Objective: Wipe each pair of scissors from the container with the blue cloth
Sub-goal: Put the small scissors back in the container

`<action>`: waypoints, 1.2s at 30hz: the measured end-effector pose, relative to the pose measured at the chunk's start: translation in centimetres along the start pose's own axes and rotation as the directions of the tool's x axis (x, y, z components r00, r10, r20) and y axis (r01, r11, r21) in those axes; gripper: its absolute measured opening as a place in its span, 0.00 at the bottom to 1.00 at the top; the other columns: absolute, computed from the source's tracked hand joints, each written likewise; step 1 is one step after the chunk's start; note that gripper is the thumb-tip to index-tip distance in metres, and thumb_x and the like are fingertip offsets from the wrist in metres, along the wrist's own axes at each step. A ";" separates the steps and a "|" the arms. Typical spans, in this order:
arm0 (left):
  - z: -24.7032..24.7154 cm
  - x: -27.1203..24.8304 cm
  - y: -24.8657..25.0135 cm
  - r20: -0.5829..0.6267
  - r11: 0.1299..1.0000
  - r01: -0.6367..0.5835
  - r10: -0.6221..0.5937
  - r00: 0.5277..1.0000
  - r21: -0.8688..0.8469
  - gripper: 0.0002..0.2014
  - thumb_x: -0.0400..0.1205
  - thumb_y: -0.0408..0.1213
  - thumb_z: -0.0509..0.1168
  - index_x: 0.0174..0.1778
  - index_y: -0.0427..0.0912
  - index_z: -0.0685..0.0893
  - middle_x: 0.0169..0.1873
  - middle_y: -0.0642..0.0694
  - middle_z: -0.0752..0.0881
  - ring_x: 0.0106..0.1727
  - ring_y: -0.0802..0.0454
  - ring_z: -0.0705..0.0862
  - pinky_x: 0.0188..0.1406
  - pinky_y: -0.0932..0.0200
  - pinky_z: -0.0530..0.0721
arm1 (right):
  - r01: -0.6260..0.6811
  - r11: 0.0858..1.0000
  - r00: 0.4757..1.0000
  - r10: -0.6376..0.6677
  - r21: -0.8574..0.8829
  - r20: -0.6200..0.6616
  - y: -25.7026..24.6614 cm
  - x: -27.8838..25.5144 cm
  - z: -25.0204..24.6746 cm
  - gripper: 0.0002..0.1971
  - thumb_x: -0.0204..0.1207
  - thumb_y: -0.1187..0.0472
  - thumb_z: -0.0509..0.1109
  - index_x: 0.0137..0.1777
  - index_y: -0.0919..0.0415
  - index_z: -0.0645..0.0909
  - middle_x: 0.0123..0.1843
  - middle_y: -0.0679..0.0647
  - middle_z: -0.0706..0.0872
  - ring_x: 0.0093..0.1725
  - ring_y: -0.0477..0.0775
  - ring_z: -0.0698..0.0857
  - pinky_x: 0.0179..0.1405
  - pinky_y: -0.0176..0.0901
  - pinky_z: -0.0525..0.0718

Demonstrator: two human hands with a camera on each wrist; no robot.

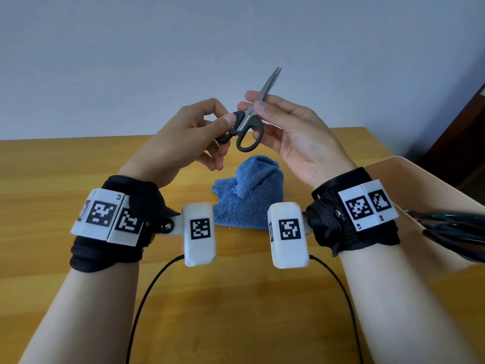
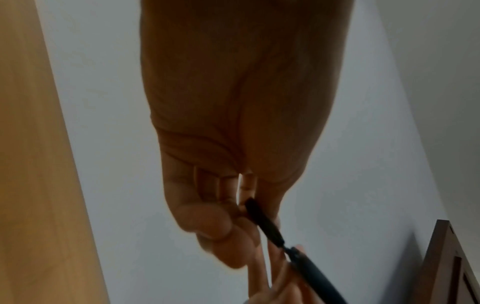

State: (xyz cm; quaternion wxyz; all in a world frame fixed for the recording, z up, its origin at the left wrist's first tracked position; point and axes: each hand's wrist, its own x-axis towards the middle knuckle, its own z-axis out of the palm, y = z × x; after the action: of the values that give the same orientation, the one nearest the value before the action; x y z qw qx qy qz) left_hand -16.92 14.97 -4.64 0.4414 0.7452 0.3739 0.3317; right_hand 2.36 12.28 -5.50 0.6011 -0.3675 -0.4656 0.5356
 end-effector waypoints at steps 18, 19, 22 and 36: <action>5.8 -0.8 7.1 0.158 1.000 0.015 -0.017 0.987 0.014 0.19 0.86 0.56 0.64 0.58 0.46 0.92 0.48 0.43 0.93 0.42 0.39 0.94 0.54 0.49 0.92 | -0.005 0.959 0.990 -0.036 -0.284 -0.137 -6.2 -5.2 -0.9 0.11 0.83 0.64 0.69 0.61 0.68 0.87 0.55 0.65 0.92 0.45 0.54 0.92 0.45 0.41 0.89; 6.5 -0.9 7.9 0.167 1.000 0.008 -0.008 0.986 0.002 0.21 0.86 0.57 0.63 0.59 0.45 0.91 0.49 0.43 0.93 0.42 0.39 0.94 0.54 0.50 0.92 | -0.004 0.948 0.986 -0.050 -0.318 -0.162 -6.9 -5.6 -1.2 0.11 0.83 0.63 0.70 0.60 0.67 0.88 0.55 0.66 0.92 0.44 0.54 0.91 0.44 0.41 0.89; 8.5 -1.3 9.8 0.181 1.000 -0.016 0.020 0.983 -0.023 0.25 0.87 0.58 0.62 0.61 0.40 0.89 0.50 0.42 0.93 0.42 0.40 0.94 0.49 0.53 0.93 | -0.027 0.877 0.976 -0.081 -0.481 -0.203 -9.4 -7.1 -2.2 0.09 0.82 0.61 0.71 0.57 0.60 0.90 0.53 0.59 0.93 0.44 0.49 0.89 0.40 0.35 0.86; 18.1 -1.9 13.2 0.120 0.978 0.055 -0.031 0.992 -0.201 0.09 0.82 0.35 0.75 0.47 0.36 0.81 0.24 0.46 0.87 0.19 0.53 0.79 0.21 0.66 0.79 | -0.325 0.623 0.906 -0.011 -0.711 -0.423 -14.5 -13.4 -9.1 0.08 0.79 0.63 0.73 0.48 0.70 0.88 0.25 0.49 0.88 0.27 0.48 0.83 0.28 0.32 0.78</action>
State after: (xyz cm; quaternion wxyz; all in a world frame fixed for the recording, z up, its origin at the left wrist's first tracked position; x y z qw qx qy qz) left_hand 0.56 1.55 -0.08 0.5436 0.7057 0.3277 0.3148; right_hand 15.52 -2.65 3.17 0.4167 -0.7257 -0.4850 0.2539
